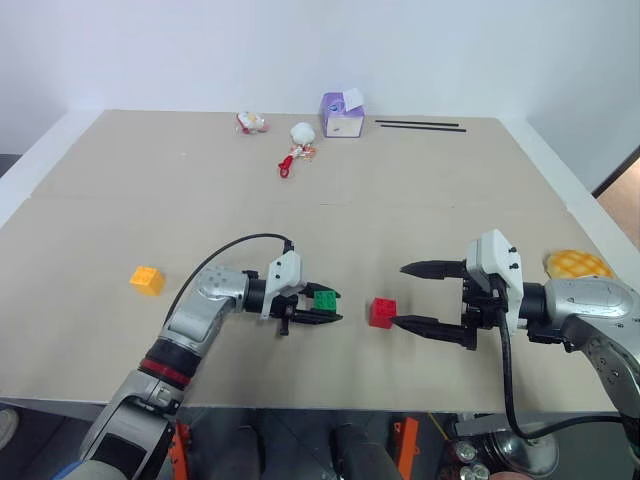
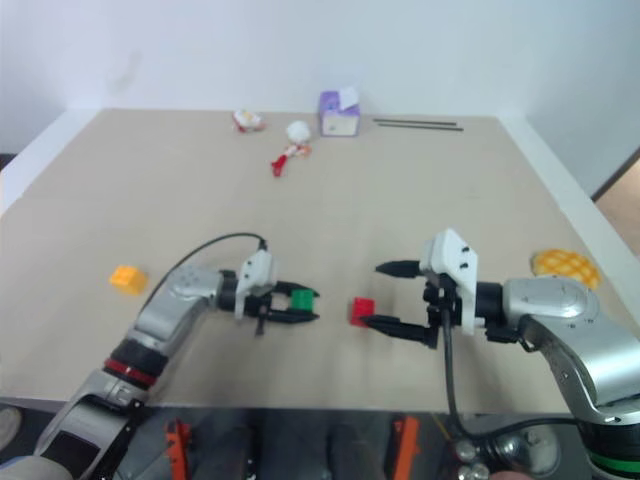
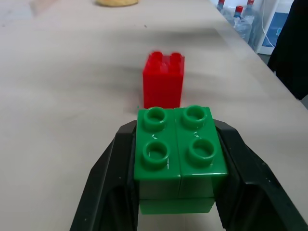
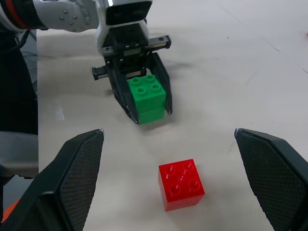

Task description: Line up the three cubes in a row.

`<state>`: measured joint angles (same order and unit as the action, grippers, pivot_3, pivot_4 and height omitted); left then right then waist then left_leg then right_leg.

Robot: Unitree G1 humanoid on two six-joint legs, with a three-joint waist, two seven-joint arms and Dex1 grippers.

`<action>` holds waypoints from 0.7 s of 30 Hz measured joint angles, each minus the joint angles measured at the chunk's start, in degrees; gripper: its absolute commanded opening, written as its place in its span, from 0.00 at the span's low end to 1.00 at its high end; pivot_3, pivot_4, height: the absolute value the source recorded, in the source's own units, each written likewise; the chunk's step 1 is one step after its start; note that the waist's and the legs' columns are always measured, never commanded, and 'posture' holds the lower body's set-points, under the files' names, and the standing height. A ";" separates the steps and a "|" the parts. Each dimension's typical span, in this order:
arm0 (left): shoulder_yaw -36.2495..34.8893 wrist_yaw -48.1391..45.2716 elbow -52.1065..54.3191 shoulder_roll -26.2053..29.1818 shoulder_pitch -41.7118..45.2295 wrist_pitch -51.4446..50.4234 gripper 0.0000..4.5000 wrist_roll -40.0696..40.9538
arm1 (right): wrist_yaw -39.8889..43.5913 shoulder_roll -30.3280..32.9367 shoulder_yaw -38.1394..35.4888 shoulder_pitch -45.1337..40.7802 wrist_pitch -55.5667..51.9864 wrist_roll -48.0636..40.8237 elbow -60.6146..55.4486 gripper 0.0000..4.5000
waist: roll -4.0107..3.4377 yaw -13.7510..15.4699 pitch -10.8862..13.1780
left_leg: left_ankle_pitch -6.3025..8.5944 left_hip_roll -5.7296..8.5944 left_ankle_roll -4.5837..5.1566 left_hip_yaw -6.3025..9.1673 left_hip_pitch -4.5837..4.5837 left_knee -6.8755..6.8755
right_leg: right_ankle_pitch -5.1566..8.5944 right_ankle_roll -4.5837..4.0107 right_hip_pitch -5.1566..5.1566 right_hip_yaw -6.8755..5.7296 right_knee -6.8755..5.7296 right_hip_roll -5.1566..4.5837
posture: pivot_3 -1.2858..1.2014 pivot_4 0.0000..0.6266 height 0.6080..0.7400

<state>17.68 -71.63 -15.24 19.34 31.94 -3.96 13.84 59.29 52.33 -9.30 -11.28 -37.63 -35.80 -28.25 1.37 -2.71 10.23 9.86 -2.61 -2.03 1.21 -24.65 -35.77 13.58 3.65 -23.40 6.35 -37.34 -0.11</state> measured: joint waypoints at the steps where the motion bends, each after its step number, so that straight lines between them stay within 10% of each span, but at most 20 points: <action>1: 0.16 0.27 -0.02 -0.24 -0.27 0.05 0.30 -0.41 | 0.00 0.01 0.00 0.00 0.00 0.01 0.00 1.00 | 0.00 0.02 0.00 | 0.00 0.00 0.00 0.00 -0.02 -0.03 | -0.01 0.01 0.00 0.00 0.00 -0.01 | 0.52 0.24 1.00; 18: 0.34 2.81 -0.16 -2.45 -1.59 -0.17 0.30 -2.12 | 0.37 0.02 0.38 -1.61 0.12 0.17 0.40 1.00 | 0.00 0.06 0.00 | 0.00 0.01 0.00 -0.02 -0.02 -0.07 | -0.02 0.03 0.01 0.00 0.00 -0.02 | 0.52 0.24 1.00; 21: 0.34 2.75 -0.68 -2.45 -1.60 -0.19 0.60 -2.17 | 0.40 0.03 0.38 -1.62 0.12 0.24 0.43 1.00 | 0.00 0.06 0.00 | 0.00 0.01 0.00 -0.02 -0.02 -0.08 | -0.03 0.03 0.01 0.00 0.00 -0.02 | 0.52 0.24 1.00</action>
<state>18.02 -68.88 -15.93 16.89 30.34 -4.15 11.67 59.69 52.36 -8.93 -12.91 -37.51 -35.56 -27.82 1.37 -2.65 10.23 9.86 -2.60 -2.03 1.19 -24.67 -35.84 13.55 3.67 -23.39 6.36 -37.34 -0.13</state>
